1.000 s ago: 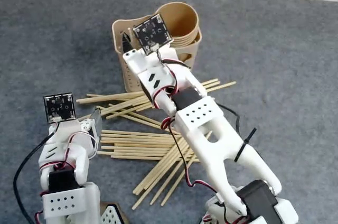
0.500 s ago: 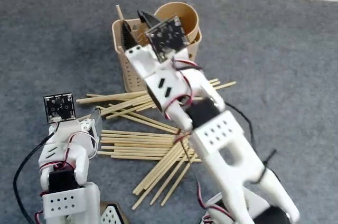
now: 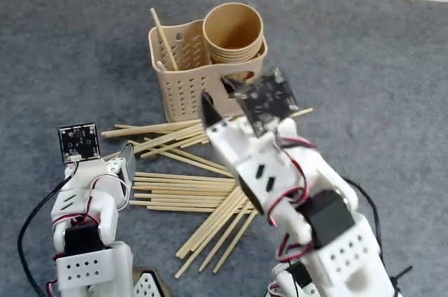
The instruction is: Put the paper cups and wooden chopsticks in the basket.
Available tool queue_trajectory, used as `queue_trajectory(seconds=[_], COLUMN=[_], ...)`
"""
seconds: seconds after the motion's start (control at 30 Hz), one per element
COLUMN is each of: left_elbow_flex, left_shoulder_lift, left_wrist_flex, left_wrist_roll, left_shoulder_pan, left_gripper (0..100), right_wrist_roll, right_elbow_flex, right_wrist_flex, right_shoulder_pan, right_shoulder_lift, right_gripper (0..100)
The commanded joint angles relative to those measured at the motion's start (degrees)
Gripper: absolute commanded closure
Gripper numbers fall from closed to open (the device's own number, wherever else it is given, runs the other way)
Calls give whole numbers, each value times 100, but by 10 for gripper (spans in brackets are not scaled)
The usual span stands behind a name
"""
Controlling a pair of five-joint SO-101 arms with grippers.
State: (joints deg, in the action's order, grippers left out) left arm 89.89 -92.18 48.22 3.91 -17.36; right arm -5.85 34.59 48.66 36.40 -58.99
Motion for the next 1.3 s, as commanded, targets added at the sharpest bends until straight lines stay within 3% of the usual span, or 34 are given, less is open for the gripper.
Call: queue_trajectory(seconds=[0.0, 0.3, 0.57, 0.93, 1.27], left_elbow_flex=[-40, -31, -31, -4, -4], left_shoulder_lift=[-66, -66, -66, -66, -66], left_wrist_flex=[-114, -114, -114, -123, -123], left_wrist_roll=[-35, -35, -35, -35, -35], left_shoulder_pan=[-40, -31, -22, -22, -22], left_gripper=[765, 765, 765, 765, 765], right_wrist_roll=[633, 712, 712, 1741, 2400], right_elbow_flex=[48, 1200, 2026, 2009, 1525], right_wrist_flex=[514, 848, 866, 840, 831], right_shoulder_pan=[-549, -1807, -2141, -2422, -2431], right_shoulder_lift=[-303, -145, 673, 2888, 3644], right_gripper=[864, 865, 865, 865, 865])
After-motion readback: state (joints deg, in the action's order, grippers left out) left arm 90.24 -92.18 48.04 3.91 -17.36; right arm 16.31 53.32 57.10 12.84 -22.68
